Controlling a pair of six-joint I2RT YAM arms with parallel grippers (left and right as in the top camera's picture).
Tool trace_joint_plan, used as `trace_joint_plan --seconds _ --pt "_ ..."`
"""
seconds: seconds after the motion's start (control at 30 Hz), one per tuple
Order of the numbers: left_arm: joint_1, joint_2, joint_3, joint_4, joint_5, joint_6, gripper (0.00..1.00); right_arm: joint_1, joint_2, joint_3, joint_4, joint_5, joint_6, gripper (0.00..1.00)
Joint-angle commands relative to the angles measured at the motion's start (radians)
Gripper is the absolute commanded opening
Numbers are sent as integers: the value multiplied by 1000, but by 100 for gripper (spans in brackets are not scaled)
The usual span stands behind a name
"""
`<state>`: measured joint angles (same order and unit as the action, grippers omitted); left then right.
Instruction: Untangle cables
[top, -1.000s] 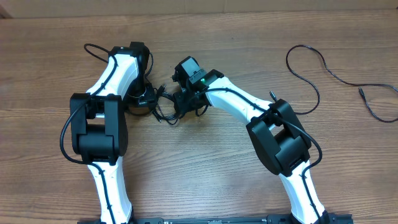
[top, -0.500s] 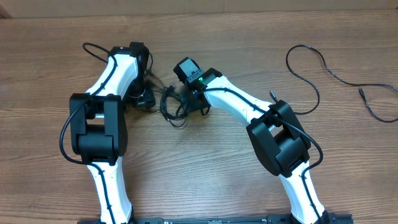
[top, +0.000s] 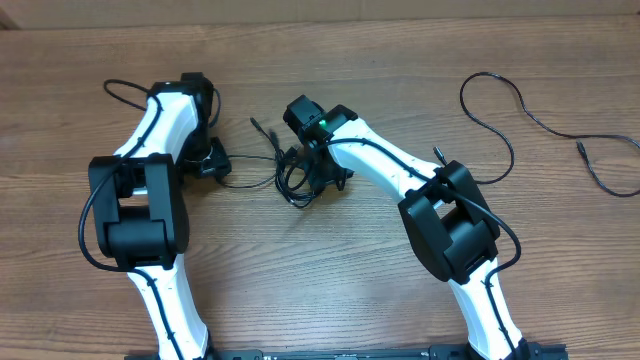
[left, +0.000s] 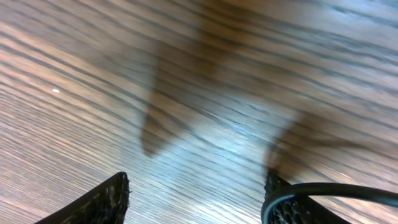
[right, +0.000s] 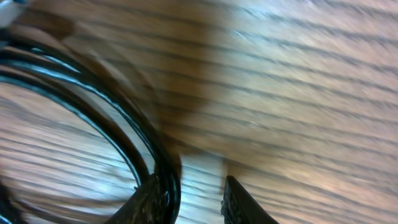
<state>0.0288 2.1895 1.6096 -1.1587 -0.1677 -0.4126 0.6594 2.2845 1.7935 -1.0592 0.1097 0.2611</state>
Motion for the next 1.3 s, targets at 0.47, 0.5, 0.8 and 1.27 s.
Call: trace_joint_plan --seconds 0.47,0.5,0.8,1.27 --pt "124 66 -105 105 -95 -22 70 -228 18 -21 -72 193 -4 28" --pt "132 66 -108 106 -107 -23 70 -242 18 -21 -73 211 -4 28" --pt "256 66 -109 103 -128 -44 70 -390 18 -21 -60 222 -8 25" --pt "442 66 -109 96 -127 -83 69 -517 18 -21 15 188 -82 24"
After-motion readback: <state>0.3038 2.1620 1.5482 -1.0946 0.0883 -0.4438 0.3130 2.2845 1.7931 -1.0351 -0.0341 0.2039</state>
